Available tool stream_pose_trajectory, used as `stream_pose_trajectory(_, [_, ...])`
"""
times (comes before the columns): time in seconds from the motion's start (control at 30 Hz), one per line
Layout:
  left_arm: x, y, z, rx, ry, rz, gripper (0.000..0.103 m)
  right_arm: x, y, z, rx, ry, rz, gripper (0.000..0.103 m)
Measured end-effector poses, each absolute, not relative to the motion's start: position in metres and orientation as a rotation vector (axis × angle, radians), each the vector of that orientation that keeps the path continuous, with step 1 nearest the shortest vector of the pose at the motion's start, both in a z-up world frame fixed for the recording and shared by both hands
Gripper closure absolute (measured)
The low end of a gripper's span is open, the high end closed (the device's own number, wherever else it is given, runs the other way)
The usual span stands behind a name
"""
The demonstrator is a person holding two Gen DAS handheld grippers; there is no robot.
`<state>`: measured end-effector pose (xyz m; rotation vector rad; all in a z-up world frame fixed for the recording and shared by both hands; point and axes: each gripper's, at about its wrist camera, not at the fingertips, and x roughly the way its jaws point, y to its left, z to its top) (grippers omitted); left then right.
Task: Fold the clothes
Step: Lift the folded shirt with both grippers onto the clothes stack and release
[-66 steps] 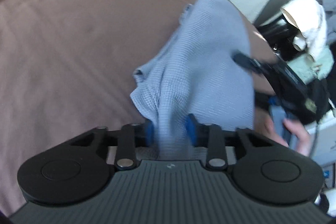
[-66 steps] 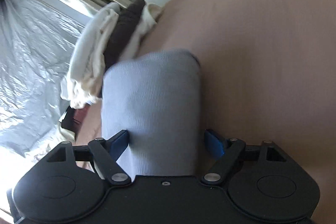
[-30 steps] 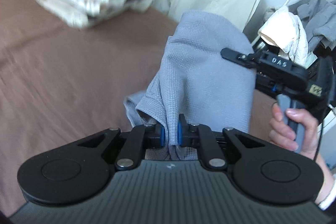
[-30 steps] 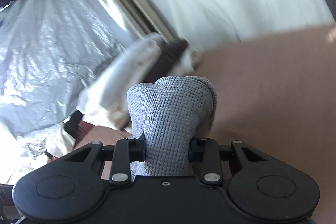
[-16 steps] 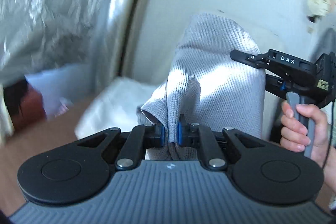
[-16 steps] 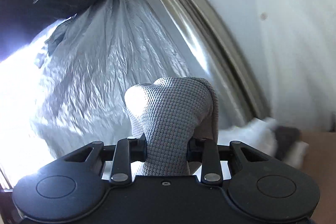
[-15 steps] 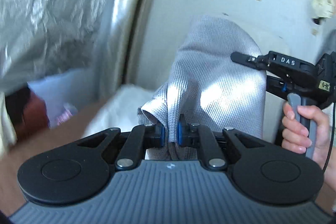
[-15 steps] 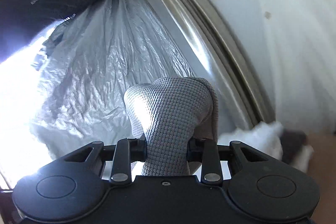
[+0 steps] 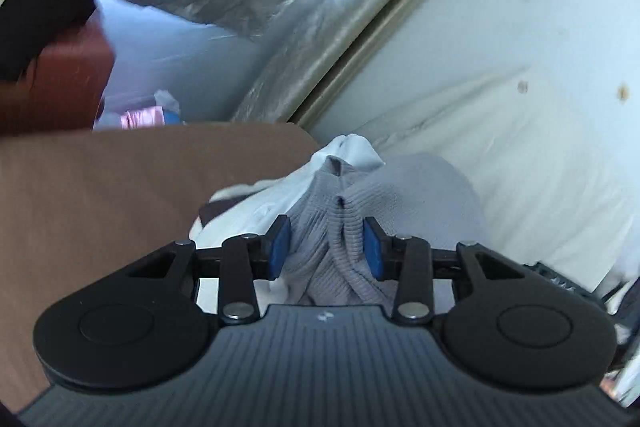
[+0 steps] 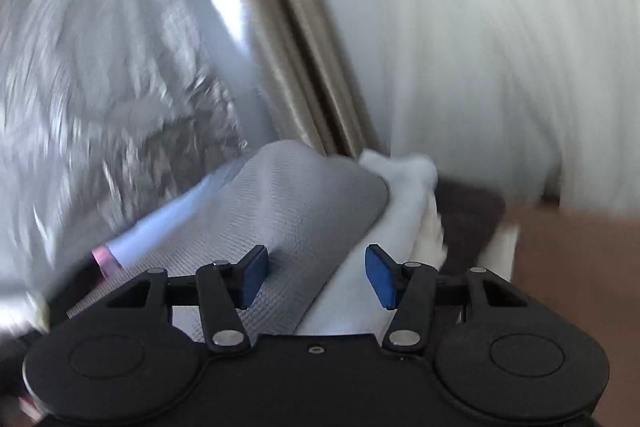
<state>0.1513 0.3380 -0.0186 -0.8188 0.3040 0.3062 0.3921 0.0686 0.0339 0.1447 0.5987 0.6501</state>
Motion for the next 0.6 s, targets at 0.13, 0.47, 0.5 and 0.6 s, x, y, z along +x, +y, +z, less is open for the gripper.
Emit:
stream_pose_trajectory(0.13, [0.145,0.337,-0.029,-0.875,0.287,0.312,0.067,0.422,0.053,0.037,0.309,0.676,0.678,0.037])
stream_pose_trajectory(0.47, [0.123,0.341,-0.01,-0.761,0.366,0.284,0.067,0.424,0.116,0.06,-0.296,0.509,0.536,0.081])
stream_pose_trajectory(0.5, [0.121,0.338,-0.009,-0.765,0.371,0.275,0.067,0.417,0.114,0.061,-0.309,0.495,0.508,0.073])
stream_pose_trajectory(0.6, [0.122,0.32,0.004,-0.715,0.37,0.249,0.063,0.38,0.099,0.07,-0.282,0.353,0.446,0.056])
